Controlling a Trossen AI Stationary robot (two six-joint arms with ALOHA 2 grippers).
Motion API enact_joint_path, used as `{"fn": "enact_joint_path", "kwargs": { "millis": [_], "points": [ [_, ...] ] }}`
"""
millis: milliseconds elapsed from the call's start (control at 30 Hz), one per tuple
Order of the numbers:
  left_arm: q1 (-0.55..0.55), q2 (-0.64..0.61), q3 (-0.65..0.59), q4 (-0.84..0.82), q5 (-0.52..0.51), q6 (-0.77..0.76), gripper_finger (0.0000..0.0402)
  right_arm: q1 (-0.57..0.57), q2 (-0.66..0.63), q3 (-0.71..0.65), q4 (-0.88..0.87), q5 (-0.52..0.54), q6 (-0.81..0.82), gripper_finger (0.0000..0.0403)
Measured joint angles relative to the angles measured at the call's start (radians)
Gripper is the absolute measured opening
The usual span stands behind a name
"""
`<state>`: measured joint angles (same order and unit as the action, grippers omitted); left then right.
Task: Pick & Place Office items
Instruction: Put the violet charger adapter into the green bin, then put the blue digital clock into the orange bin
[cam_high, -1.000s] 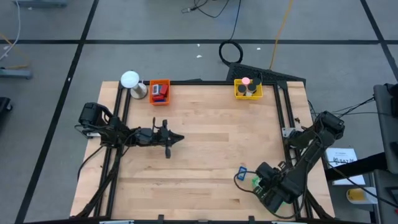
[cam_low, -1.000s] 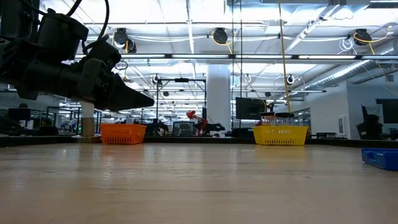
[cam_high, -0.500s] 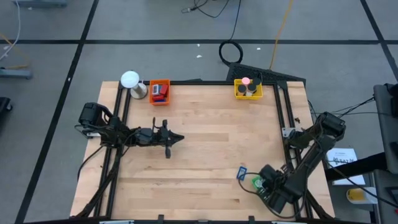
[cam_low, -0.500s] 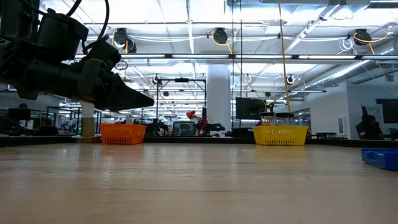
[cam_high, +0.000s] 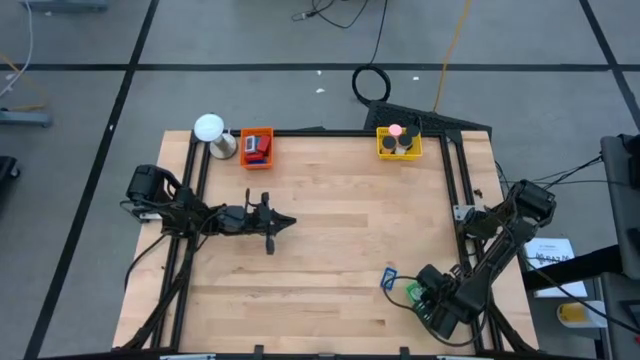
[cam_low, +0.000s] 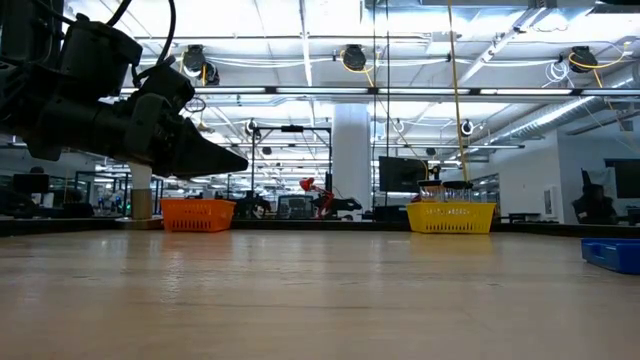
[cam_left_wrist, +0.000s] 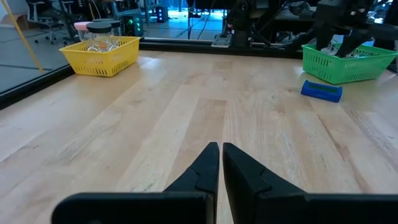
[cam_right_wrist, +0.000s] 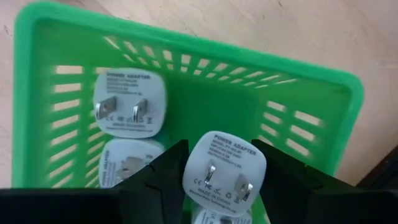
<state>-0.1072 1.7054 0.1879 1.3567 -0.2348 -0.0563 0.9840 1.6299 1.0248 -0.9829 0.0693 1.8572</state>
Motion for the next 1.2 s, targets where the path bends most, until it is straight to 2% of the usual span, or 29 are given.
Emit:
{"fn": "enact_joint_path", "kwargs": {
  "millis": [133,400,633,767,933,1133,1200],
  "points": [
    [0.000,0.000,0.000,0.000,0.000,0.000,0.0026,0.000,0.000,-0.002,-0.003,-0.020,-0.003,0.0167],
    [0.000,0.000,0.000,0.000,0.000,0.000,0.0026,-0.001,-0.006,-0.002,-0.005,-0.023,-0.022,0.0210],
    [0.000,0.000,0.000,0.000,0.000,0.000,0.0026,-0.008,-0.082,-0.002,-0.024,-0.022,-0.033,0.0226],
    [0.000,0.000,0.000,0.000,0.000,0.000,0.0026,-0.030,-0.142,-0.002,-0.057,-0.019,-0.043,0.0202],
    [0.000,0.000,0.000,0.000,0.000,0.000,0.0026,-0.106,-0.185,0.008,-0.069,-0.006,-0.142,0.0142],
    [0.000,0.000,0.000,0.000,0.000,0.000,0.0026,-0.219,-0.184,0.088,-0.054,0.151,-0.425,0.0079],
    [0.000,0.000,0.000,0.000,0.000,0.000,0.0026,-0.259,-0.184,0.093,-0.014,0.171,-0.547,0.0064]
  ]
}}
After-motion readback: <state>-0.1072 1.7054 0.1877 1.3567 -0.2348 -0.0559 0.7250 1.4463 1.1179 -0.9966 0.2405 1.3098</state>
